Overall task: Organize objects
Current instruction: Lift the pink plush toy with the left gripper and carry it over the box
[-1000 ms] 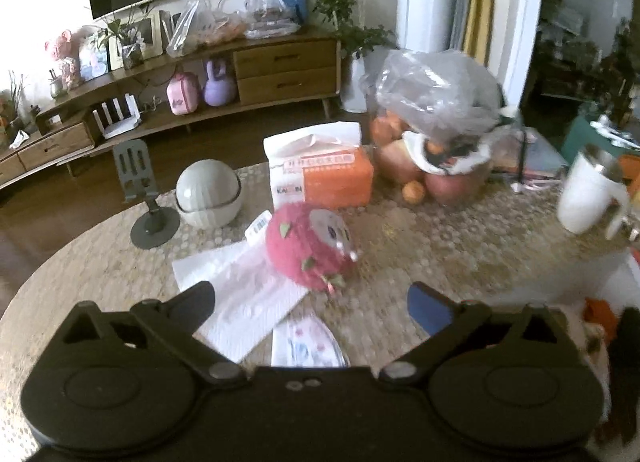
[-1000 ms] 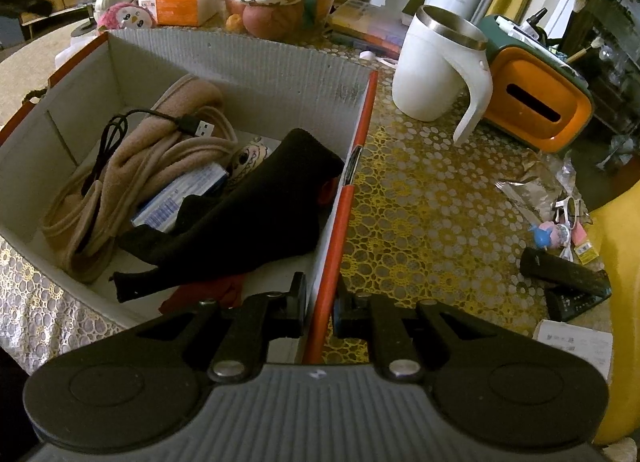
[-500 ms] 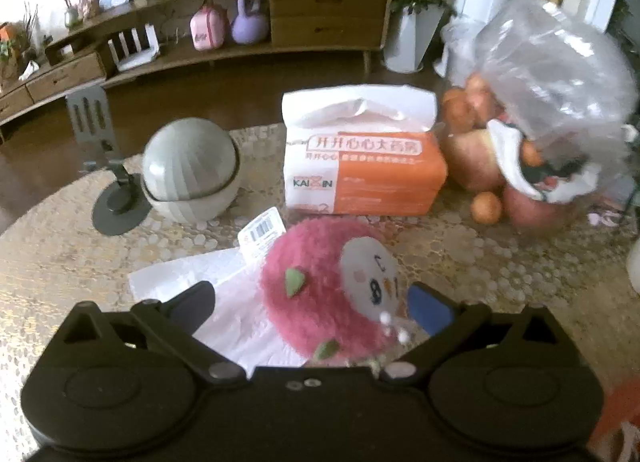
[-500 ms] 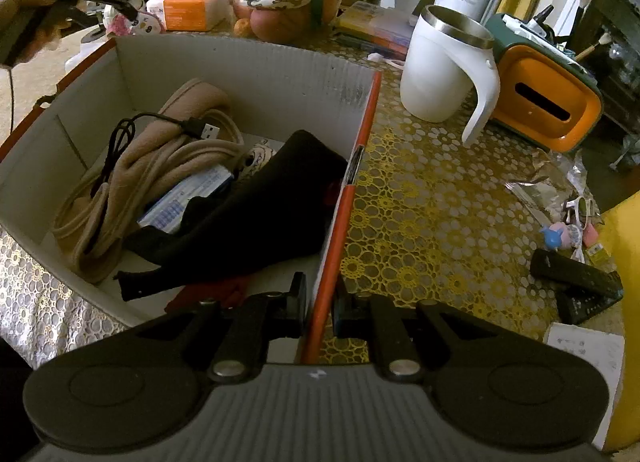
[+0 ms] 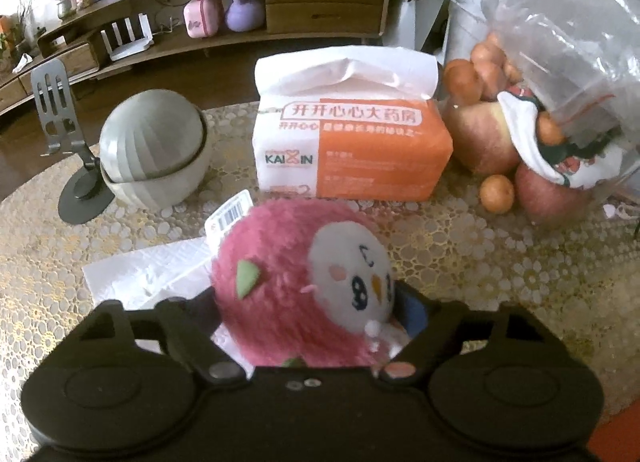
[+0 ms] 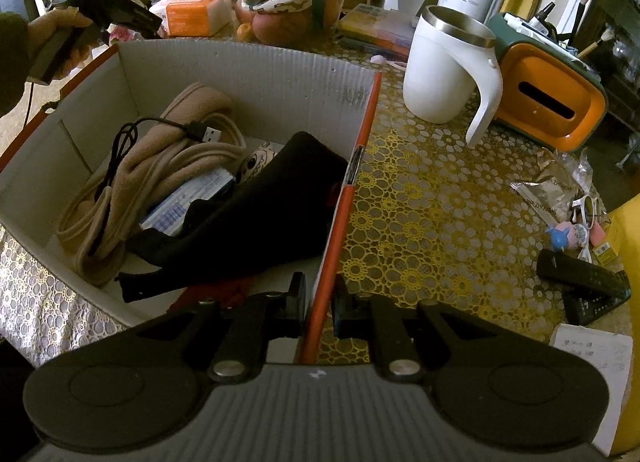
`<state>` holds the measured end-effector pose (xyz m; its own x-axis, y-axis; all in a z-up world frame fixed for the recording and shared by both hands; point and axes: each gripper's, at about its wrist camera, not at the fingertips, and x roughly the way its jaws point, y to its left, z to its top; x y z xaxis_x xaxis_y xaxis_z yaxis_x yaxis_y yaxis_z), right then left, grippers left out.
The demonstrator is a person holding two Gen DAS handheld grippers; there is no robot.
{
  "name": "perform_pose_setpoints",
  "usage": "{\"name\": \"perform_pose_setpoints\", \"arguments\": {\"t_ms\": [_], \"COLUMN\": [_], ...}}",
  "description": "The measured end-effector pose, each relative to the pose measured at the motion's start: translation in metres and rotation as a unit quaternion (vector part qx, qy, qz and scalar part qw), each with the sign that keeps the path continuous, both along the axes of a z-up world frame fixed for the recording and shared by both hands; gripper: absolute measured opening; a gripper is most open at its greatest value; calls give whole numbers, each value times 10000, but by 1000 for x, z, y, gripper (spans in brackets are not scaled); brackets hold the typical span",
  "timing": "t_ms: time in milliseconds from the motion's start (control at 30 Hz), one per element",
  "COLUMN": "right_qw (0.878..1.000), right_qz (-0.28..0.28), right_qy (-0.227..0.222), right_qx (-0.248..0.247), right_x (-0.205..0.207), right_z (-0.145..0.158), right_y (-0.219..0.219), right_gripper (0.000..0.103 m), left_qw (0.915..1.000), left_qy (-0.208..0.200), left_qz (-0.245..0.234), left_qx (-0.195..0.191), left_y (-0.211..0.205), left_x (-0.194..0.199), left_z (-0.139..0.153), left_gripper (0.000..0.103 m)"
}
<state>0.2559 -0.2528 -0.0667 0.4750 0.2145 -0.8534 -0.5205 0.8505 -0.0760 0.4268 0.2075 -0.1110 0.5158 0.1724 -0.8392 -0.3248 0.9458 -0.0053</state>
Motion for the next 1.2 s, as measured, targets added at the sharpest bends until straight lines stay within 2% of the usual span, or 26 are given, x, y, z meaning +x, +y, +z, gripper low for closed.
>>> {"name": "perform_pose_setpoints", "arguments": {"t_ms": [167, 533, 900, 1200], "right_qw": [10000, 9996, 9996, 9995], "right_qz": [-66, -245, -250, -216], "right_qy": [-4, 19, -47, -155], "right_qx": [-11, 101, 99, 180], "right_x": [1, 3, 3, -1], "right_z": [-2, -6, -7, -8], "right_y": [1, 1, 0, -2], "right_gripper": [13, 13, 12, 12], "left_qw": [10000, 9995, 9959, 9882], "left_qy": [-71, -252, -425, -465], "left_qz": [-6, -176, -780, -1442], "left_qx": [37, -64, -138, -228], "left_y": [-2, -11, -52, -111], "left_x": [-7, -60, -125, -163], "left_z": [10, 55, 107, 127], "left_gripper": [76, 76, 76, 76]}}
